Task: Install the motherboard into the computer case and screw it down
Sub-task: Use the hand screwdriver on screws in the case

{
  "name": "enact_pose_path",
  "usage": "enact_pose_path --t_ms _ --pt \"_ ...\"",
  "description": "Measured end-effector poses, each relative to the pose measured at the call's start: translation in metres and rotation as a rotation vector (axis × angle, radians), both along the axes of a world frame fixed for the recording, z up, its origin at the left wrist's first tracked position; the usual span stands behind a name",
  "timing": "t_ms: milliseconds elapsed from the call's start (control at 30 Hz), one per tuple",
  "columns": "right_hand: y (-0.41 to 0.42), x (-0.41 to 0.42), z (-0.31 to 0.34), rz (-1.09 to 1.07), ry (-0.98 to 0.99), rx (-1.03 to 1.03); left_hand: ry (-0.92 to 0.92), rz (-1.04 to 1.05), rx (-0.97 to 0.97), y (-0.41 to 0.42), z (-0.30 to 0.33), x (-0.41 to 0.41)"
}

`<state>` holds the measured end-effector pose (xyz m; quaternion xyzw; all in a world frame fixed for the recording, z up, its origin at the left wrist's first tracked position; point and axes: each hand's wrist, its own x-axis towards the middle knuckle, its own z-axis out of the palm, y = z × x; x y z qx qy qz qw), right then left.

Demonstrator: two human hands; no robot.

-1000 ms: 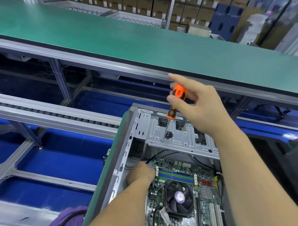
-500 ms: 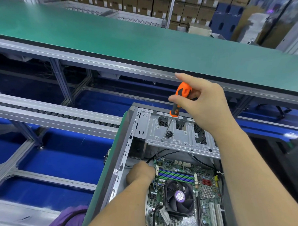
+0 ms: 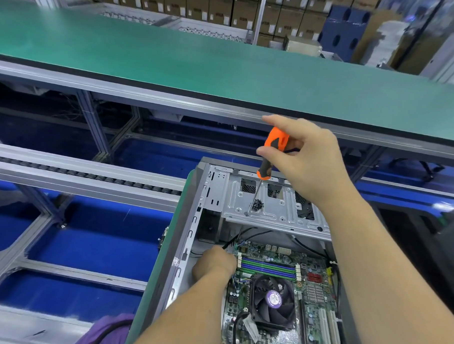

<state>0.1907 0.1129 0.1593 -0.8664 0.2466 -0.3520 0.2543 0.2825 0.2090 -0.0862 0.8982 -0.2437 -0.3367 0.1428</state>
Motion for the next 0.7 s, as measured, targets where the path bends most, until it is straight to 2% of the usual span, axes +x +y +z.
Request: enact_pose_path --t_ms 67,167,233,300,333,467,600,700 --pt "-0.0001 -0.0001 0.0018 -0.033 0.030 -0.023 0.005 0.003 0.004 0.0000 0.0003 0.0001" --pt "0.0021 -0.0024 0.0013 0.145 -0.016 0.195 0.010 0.000 0.009 0.0002 0.0013 0.0000" --pt "0.0004 -0.0014 0.0023 0.119 0.002 0.134 0.010 -0.002 0.010 0.0002 0.0020 -0.0004" --pt "-0.0002 0.0008 0.0033 -0.018 0.053 -0.032 0.006 -0.004 0.013 0.0002 0.0023 -0.0004" --pt "0.0006 0.0008 0.0032 -0.041 0.058 -0.041 0.004 -0.006 0.016 0.0003 0.0021 -0.0005" --pt "0.0035 -0.0016 0.0008 0.147 -0.013 0.189 0.006 -0.011 0.016 0.0000 0.0014 -0.0003" --pt "-0.0005 0.0001 0.0040 -0.033 0.065 -0.043 0.008 -0.002 0.016 -0.0003 0.0017 -0.0008" --pt "0.0006 -0.0021 0.0018 0.077 0.044 0.093 0.006 -0.005 0.011 0.0002 0.0019 -0.0010"
